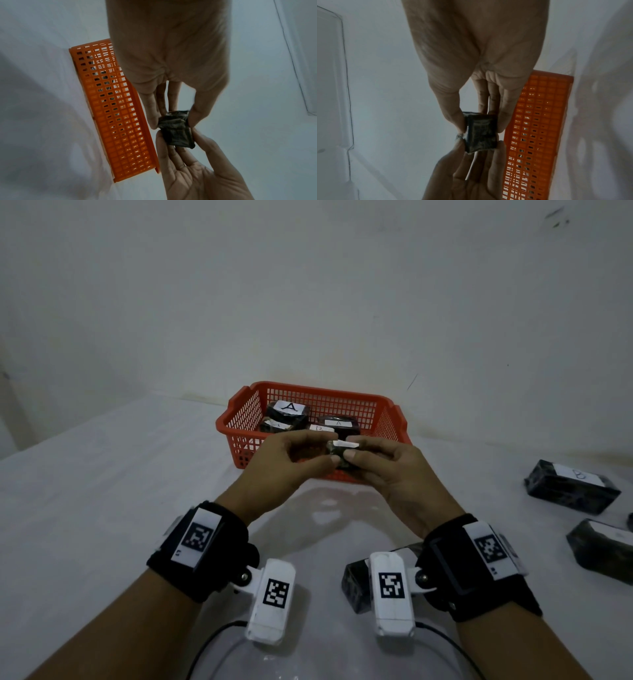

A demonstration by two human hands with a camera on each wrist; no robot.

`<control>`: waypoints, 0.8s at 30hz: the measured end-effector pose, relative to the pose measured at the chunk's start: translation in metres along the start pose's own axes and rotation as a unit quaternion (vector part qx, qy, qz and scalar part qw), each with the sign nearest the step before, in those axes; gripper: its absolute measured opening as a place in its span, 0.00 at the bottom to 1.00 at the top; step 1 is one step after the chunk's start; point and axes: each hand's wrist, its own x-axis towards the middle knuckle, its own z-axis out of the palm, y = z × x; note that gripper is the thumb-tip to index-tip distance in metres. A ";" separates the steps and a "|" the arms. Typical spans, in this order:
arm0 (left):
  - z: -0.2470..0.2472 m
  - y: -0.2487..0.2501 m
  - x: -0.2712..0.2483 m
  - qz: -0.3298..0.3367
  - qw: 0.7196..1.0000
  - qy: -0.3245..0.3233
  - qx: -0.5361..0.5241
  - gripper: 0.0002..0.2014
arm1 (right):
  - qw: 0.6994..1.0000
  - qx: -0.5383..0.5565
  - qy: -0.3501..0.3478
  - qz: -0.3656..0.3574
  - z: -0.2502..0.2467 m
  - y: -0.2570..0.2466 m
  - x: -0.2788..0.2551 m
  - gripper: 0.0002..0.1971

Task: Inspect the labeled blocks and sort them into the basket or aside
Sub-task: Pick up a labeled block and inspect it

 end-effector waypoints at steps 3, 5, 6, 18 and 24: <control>-0.001 0.000 0.001 0.005 1.000 0.026 0.009 0.18 | 1.000 -0.012 -0.010 0.004 0.002 -0.001 0.000 0.10; -0.003 0.000 0.001 0.003 1.000 0.019 0.001 0.19 | 1.000 -0.024 -0.008 -0.001 0.001 0.000 0.000 0.12; -0.003 0.000 0.001 0.002 1.000 0.012 -0.005 0.19 | 0.999 -0.033 -0.004 -0.007 0.000 0.000 0.000 0.13; -0.006 0.005 -0.002 0.035 0.999 0.005 -0.016 0.23 | 0.997 -0.003 -0.069 0.040 0.006 -0.003 -0.003 0.17; -0.007 0.006 -0.004 0.030 0.999 -0.024 0.000 0.24 | 0.997 -0.017 -0.035 0.074 0.011 -0.006 -0.004 0.12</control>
